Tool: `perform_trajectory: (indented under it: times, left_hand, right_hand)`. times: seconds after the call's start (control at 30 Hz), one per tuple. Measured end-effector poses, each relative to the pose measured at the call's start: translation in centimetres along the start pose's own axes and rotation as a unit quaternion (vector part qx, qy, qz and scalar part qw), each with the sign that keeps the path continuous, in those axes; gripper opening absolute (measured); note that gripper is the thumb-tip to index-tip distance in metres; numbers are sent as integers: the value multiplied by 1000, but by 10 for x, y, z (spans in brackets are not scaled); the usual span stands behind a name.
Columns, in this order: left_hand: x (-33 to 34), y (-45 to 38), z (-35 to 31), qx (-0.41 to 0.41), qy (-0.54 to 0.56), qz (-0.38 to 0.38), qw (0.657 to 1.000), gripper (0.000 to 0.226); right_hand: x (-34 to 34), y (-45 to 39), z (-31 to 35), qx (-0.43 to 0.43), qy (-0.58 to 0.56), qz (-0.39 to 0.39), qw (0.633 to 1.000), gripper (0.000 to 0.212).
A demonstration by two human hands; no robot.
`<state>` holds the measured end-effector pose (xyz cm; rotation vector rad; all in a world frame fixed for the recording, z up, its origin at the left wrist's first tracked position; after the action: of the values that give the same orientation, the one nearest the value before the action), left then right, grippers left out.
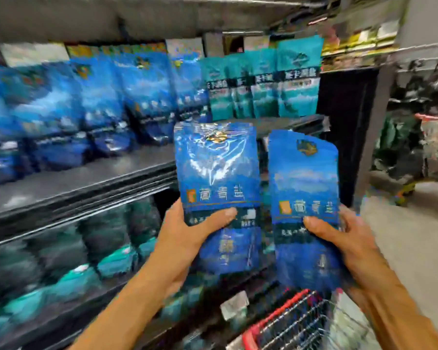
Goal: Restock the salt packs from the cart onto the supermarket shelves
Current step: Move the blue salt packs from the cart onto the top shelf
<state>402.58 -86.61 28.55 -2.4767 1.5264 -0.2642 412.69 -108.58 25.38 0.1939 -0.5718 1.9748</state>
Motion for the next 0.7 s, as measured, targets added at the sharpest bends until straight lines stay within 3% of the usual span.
perform_trajectory:
  times: [0.17, 0.33, 0.5, 0.7]
  left_hand:
    - [-108, 21, -88, 75, -59, -109, 989, 46]
    - [-211, 40, -152, 89, -61, -190, 976, 53]
    - [-316, 52, -188, 83, -47, -238, 966, 49]
    - [-412, 47, -173, 41, -11, -284, 958, 45]
  right_hand:
    - [141, -42, 15, -10, -48, 145, 988, 28]
    - [280, -64, 23, -21, -76, 242, 967, 31]
    - [398, -77, 13, -22, -68, 290, 954, 30]
    - [497, -83, -39, 23, 7, 295, 955, 36]
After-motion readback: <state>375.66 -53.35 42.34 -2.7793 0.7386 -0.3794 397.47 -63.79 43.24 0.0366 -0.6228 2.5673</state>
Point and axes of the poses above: each hand's wrist, its own y-axis away from the middle knuckle, its own x-axis out of the palm, z = x × y, the point moved 8 cm from there along -y, towards the middle knuckle, and after that the axes turned 1 degree about -x, right-handed, at the moved point
